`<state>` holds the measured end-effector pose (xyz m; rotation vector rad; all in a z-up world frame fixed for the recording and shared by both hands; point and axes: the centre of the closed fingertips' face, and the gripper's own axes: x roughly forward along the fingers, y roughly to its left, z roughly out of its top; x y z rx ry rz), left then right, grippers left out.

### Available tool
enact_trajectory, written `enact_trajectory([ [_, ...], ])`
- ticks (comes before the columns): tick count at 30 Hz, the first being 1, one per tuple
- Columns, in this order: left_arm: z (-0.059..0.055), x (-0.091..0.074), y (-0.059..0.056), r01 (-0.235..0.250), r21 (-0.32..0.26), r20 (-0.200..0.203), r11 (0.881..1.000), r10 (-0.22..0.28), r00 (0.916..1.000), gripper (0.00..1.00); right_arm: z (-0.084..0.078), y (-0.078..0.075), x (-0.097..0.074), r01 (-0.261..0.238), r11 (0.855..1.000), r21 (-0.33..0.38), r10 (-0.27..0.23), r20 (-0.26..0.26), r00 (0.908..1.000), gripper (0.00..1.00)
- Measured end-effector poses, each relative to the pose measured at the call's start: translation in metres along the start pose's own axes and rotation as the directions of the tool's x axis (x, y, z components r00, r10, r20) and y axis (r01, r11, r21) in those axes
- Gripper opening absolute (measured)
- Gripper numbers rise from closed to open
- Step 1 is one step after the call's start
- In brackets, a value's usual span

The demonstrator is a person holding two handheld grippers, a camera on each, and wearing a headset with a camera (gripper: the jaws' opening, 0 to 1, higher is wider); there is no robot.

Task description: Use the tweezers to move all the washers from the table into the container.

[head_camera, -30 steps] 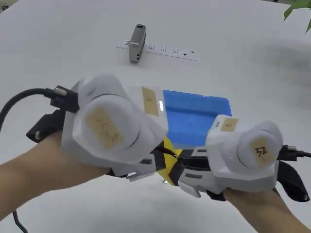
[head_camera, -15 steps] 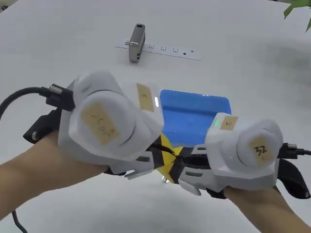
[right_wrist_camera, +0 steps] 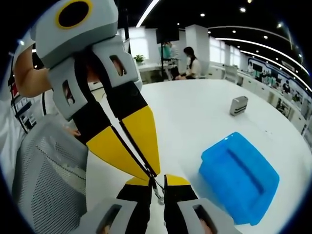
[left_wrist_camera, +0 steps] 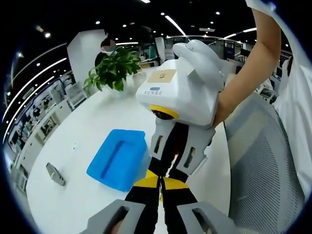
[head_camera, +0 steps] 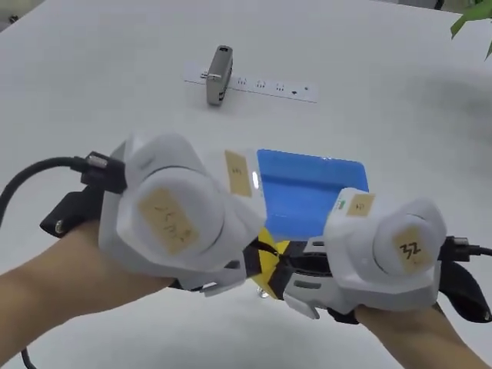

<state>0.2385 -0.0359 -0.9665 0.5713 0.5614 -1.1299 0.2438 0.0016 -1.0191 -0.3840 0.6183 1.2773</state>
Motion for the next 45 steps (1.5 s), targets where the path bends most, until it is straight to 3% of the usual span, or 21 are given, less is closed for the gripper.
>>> enact_trajectory([
  [4,0.000,0.003,0.000,-0.025,-0.020,-0.012,0.999,0.025,0.9996,0.00,-0.001,-0.001,0.000,0.004,0.990,-0.138,-0.008,-0.031,0.9995,0.02],
  [7,-0.006,0.006,0.000,-0.044,-0.056,-0.031,0.997,0.043,0.9986,0.00,-0.002,0.003,0.000,0.012,0.989,-0.147,-0.017,-0.030,0.9994,0.01],
  [9,-0.012,0.006,0.000,-0.067,-0.072,-0.048,0.995,0.064,0.9968,0.07,-0.003,0.003,-0.001,0.022,0.989,-0.147,-0.026,-0.026,0.9993,0.01],
  [11,-0.013,0.001,0.000,-0.096,-0.121,-0.032,0.988,0.093,0.9952,0.11,-0.003,0.001,-0.002,0.029,0.990,-0.136,-0.032,-0.023,0.9992,0.01],
  [13,-0.010,-0.008,-0.001,-0.117,-0.212,0.009,0.970,0.122,0.9925,0.18,-0.003,-0.001,-0.003,0.033,0.993,-0.115,-0.036,-0.019,0.9992,0.00],
  [16,-0.011,-0.026,0.002,-0.183,-0.311,0.044,0.933,0.206,0.9775,0.28,-0.001,-0.002,-0.007,0.033,0.997,-0.070,-0.032,0.006,0.9995,0.00],
  [18,-0.014,-0.038,0.000,-0.215,-0.402,0.060,0.890,0.260,0.9636,0.42,-0.001,-0.001,-0.009,0.029,0.998,-0.058,-0.029,0.008,0.9995,0.00],
  [20,-0.016,-0.052,-0.003,-0.254,-0.458,0.083,0.852,0.326,0.9418,0.48,0.000,0.000,-0.011,0.030,0.998,-0.050,-0.030,0.008,0.9995,0.00],
  [24,-0.037,-0.079,-0.008,-0.395,-0.491,0.021,0.776,0.464,0.8858,0.65,0.005,0.001,-0.019,0.027,0.999,-0.030,-0.027,0.017,0.9995,0.00],
  [25,-0.043,-0.084,-0.008,-0.429,-0.496,-0.001,0.755,0.494,0.8695,0.70,0.007,0.002,-0.021,0.028,0.999,-0.027,-0.027,0.020,0.9994,0.00],
  [26,-0.051,-0.090,-0.009,-0.475,-0.504,-0.029,0.722,0.535,0.8443,0.77,0.010,0.001,-0.024,0.030,0.999,-0.029,-0.029,0.026,0.9993,0.00],
  [27,-0.056,-0.093,-0.009,-0.495,-0.511,-0.046,0.703,0.553,0.8322,0.82,0.014,0.001,-0.027,0.033,0.999,-0.029,-0.032,0.026,0.9991,0.00],
  [28,-0.065,-0.097,-0.011,-0.527,-0.517,-0.075,0.675,0.577,0.8131,0.88,0.018,0.000,-0.030,0.036,0.999,-0.031,-0.035,0.028,0.9990,0.00],
  [30,-0.075,-0.105,-0.011,-0.568,-0.524,-0.097,0.634,0.619,0.7797,0.95,0.024,-0.001,-0.035,0.042,0.999,-0.031,-0.041,0.033,0.9986,0.00],
  [33,-0.079,-0.115,-0.009,-0.608,-0.535,-0.093,0.587,0.674,0.7331,0.98,0.036,-0.006,-0.042,0.054,0.998,-0.024,-0.053,0.042,0.9977,0.00],
  [37,-0.078,-0.120,-0.007,-0.625,-0.550,-0.062,0.554,0.720,0.6916,0.99,0.049,-0.016,-0.050,0.086,0.995,-0.051,-0.083,0.048,0.9953,0.00],
  [38,-0.078,-0.120,-0.007,-0.627,-0.554,-0.061,0.548,0.724,0.6871,0.99,0.052,-0.018,-0.051,0.087,0.995,-0.054,-0.084,0.050,0.9952,0.00],
  [39,-0.078,-0.121,-0.005,-0.636,-0.562,-0.063,0.529,0.740,0.6701,0.99,0.057,-0.022,-0.053,0.098,0.993,-0.059,-0.094,0.061,0.9937,0.00],
  [41,-0.076,-0.121,-0.004,-0.632,-0.583,-0.051,0.511,0.753,0.6559,0.99,0.062,-0.030,-0.054,0.110,0.992,-0.064,-0.107,0.055,0.9928,0.00],
  [43,-0.075,-0.121,-0.003,-0.639,-0.591,-0.044,0.491,0.772,0.6340,0.99,0.066,-0.036,-0.054,0.123,0.990,-0.071,-0.118,0.066,0.9908,0.00],
  [45,-0.074,-0.122,-0.002,-0.662,-0.566,-0.044,0.491,0.784,0.6194,0.99,0.068,-0.045,-0.053,0.137,0.989,-0.062,-0.133,0.066,0.9889,0.00],
])
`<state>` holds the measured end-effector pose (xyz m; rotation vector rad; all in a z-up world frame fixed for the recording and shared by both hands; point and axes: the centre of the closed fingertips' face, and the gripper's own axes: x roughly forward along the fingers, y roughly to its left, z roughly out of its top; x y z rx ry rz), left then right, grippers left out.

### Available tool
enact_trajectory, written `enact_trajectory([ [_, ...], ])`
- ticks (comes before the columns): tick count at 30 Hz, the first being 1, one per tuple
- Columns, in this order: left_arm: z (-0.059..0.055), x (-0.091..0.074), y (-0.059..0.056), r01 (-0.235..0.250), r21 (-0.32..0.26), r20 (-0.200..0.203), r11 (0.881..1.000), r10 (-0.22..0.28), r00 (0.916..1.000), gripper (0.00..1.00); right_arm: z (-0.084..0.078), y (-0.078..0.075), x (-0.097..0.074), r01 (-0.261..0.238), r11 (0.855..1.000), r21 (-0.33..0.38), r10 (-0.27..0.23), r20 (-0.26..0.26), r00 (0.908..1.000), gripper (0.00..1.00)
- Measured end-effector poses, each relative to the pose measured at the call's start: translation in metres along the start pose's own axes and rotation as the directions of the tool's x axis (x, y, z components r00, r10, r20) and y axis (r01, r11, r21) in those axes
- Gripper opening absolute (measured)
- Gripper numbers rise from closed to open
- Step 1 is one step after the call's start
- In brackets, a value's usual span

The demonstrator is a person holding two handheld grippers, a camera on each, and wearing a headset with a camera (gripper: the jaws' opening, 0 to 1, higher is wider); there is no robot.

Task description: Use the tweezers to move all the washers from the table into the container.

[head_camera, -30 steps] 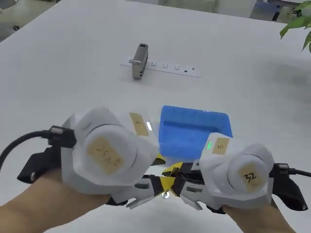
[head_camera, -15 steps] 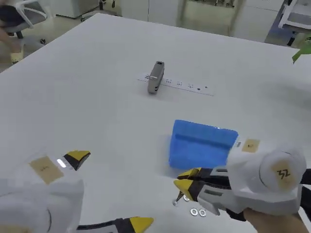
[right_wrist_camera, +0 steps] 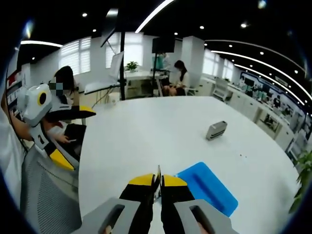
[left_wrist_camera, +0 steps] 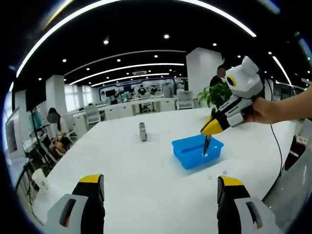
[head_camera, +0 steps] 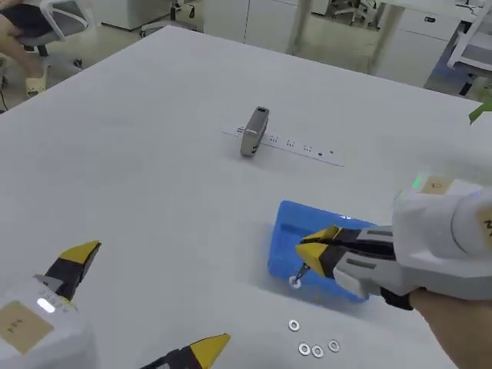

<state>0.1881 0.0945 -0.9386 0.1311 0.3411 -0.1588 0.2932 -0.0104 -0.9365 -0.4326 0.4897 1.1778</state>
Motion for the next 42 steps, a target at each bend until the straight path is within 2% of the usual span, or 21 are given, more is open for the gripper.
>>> enact_trajectory([
  [1,-0.001,0.000,0.002,-0.015,0.029,-0.002,0.999,0.015,0.9999,0.99,0.002,-0.005,0.001,0.010,1.000,0.011,-0.010,0.007,0.9999,0.00],
  [6,-0.006,0.002,0.002,-0.012,0.037,-0.021,0.999,0.012,0.9997,0.99,0.006,-0.029,0.012,0.085,0.996,0.027,-0.085,0.024,0.9961,0.00],
  [8,-0.009,0.000,0.007,-0.041,0.090,-0.037,0.995,0.044,0.9983,0.98,0.003,-0.038,0.019,0.109,0.993,0.047,-0.110,0.018,0.9937,0.00],
  [10,-0.006,-0.001,0.008,-0.047,0.090,-0.014,0.995,0.049,0.9987,0.96,0.000,-0.042,0.027,0.126,0.990,0.067,-0.127,0.013,0.9918,0.00],
  [16,-0.009,0.000,0.011,-0.049,0.072,-0.017,0.996,0.050,0.9986,0.98,-0.008,-0.052,0.048,0.167,0.980,0.103,-0.170,0.013,0.9854,0.00],
  [20,-0.007,-0.001,0.013,-0.047,0.056,0.001,0.997,0.047,0.9989,0.99,-0.020,-0.059,0.062,0.202,0.973,0.108,-0.203,-0.004,0.9792,0.00],
  [27,-0.015,0.001,0.013,-0.044,0.076,-0.034,0.996,0.046,0.9983,0.99,-0.036,-0.065,0.076,0.223,0.960,0.170,-0.221,-0.030,0.9748,0.01],
  [35,-0.017,0.001,0.017,-0.053,0.077,-0.041,0.996,0.057,0.9976,0.98,-0.043,-0.065,0.077,0.232,0.959,0.164,-0.225,-0.062,0.9724,0.01],
  [42,-0.019,0.002,0.018,-0.056,0.085,-0.054,0.995,0.061,0.9967,0.98,-0.042,-0.064,0.074,0.230,0.952,0.203,-0.224,-0.049,0.9732,0.03],
])
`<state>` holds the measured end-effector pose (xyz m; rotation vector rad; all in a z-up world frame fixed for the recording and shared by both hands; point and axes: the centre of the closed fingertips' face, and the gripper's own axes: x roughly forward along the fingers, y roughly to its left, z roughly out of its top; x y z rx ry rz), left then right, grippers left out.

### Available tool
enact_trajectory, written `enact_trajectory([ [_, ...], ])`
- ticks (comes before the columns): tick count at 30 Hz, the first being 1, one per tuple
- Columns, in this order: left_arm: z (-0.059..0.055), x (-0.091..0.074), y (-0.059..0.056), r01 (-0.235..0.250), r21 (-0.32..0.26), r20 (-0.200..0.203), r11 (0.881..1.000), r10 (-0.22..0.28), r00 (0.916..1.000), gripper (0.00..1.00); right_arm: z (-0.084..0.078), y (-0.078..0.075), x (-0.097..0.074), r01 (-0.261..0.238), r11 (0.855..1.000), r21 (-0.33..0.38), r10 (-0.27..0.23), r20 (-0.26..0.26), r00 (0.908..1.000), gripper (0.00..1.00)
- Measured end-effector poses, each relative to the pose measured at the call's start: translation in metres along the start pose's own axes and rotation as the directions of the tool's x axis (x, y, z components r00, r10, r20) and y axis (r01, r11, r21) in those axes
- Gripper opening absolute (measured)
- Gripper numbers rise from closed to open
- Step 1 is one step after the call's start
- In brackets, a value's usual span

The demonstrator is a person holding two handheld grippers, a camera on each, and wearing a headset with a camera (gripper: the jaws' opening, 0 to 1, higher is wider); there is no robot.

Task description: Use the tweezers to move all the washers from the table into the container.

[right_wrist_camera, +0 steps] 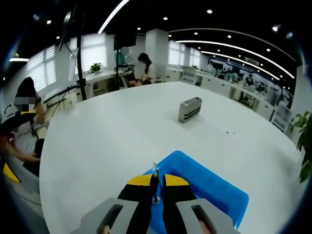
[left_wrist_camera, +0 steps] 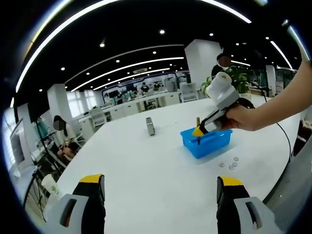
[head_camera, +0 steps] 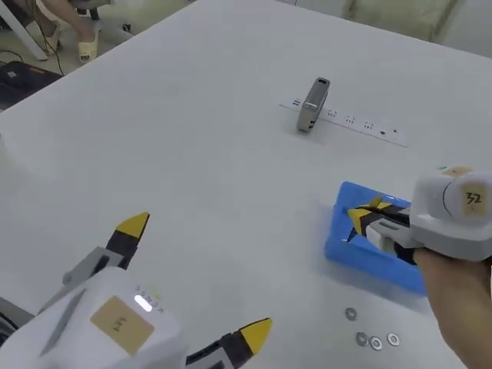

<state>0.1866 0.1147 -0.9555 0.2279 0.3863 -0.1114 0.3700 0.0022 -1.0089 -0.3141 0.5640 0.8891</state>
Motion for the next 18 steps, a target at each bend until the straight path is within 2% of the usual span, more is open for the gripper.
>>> enact_trajectory([
  [4,-0.001,0.000,0.002,-0.010,0.006,-0.010,1.000,0.011,0.9999,0.98,0.008,-0.005,-0.010,0.023,1.000,-0.002,-0.023,0.032,0.9992,0.03],
  [8,-0.003,0.000,0.002,-0.011,0.013,-0.021,1.000,0.012,0.9997,0.98,0.015,-0.006,-0.022,0.023,1.000,-0.016,-0.022,0.047,0.9986,0.03],
  [12,-0.002,-0.001,0.003,-0.022,0.013,-0.015,1.000,0.022,0.9996,0.97,0.030,-0.004,-0.045,0.020,0.999,-0.029,-0.018,0.090,0.9958,0.03],
  [18,-0.001,-0.002,0.008,-0.043,0.000,-0.011,0.999,0.043,0.9990,0.96,0.039,0.005,-0.074,0.016,1.000,-0.015,-0.014,0.143,0.9897,0.03],
])
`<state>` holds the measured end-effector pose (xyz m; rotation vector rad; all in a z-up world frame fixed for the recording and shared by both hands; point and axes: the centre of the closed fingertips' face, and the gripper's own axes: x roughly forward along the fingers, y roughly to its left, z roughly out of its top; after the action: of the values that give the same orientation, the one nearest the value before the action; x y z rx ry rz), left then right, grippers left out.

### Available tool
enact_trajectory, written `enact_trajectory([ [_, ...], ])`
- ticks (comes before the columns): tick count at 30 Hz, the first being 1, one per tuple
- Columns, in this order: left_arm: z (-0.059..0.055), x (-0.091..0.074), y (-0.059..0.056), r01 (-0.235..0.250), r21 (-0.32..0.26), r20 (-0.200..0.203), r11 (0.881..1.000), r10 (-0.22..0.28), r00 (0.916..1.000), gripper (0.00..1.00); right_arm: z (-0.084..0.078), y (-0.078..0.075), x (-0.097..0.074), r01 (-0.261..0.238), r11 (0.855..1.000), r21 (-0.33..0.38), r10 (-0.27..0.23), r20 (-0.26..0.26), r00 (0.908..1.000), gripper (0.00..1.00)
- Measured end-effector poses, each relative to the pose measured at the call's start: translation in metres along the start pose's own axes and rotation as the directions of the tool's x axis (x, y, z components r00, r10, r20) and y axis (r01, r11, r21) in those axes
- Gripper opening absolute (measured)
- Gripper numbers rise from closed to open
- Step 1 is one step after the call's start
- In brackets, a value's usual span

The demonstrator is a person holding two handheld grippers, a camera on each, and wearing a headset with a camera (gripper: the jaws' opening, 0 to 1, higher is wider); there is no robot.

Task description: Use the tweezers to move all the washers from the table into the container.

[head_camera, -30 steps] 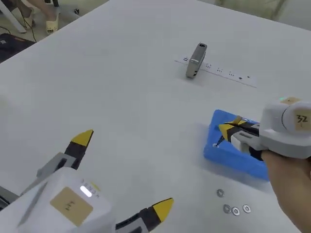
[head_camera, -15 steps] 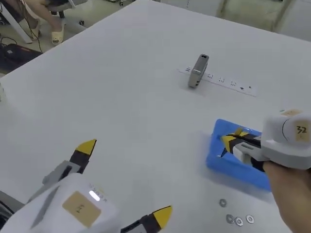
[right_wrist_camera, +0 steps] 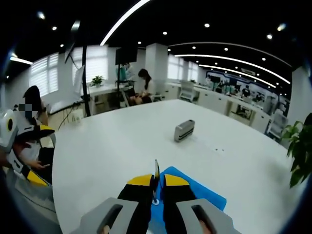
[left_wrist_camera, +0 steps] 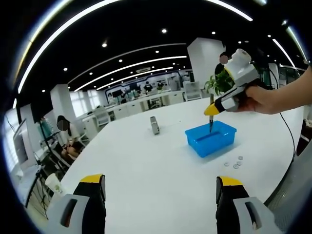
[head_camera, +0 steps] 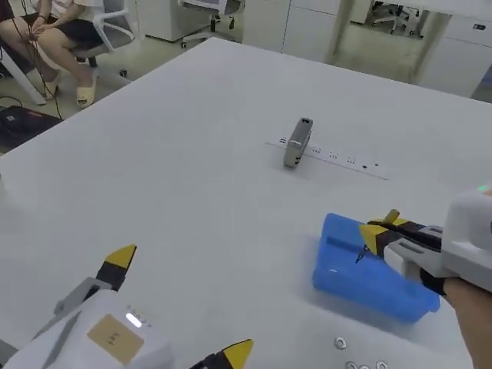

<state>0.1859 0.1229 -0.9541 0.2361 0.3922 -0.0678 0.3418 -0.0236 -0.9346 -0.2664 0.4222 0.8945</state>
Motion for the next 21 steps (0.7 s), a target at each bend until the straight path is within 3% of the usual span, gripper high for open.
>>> enact_trajectory([
  [6,0.000,-0.001,0.003,-0.018,0.001,0.000,1.000,0.018,0.9998,0.96,-0.002,0.018,-0.022,-0.020,0.999,0.049,0.019,0.029,0.9994,0.03],
  [10,0.000,0.000,0.004,-0.024,0.004,-0.005,1.000,0.024,0.9997,0.96,-0.023,0.031,-0.031,-0.023,1.000,0.017,0.023,-0.013,0.9996,0.03],
  [14,-0.002,0.000,0.002,-0.017,0.014,-0.014,1.000,0.017,0.9998,0.95,-0.043,0.040,-0.030,-0.051,0.997,0.062,0.054,-0.041,0.9977,0.03],
  [17,-0.002,0.000,0.001,-0.012,0.013,-0.014,1.000,0.012,0.9998,0.94,-0.056,0.042,-0.027,-0.046,0.998,0.052,0.049,-0.060,0.9970,0.03],
  [21,-0.003,0.001,0.001,-0.011,0.015,-0.021,1.000,0.011,0.9997,0.92,-0.068,0.040,-0.021,-0.039,0.992,0.120,0.047,-0.064,0.9969,0.03],
])
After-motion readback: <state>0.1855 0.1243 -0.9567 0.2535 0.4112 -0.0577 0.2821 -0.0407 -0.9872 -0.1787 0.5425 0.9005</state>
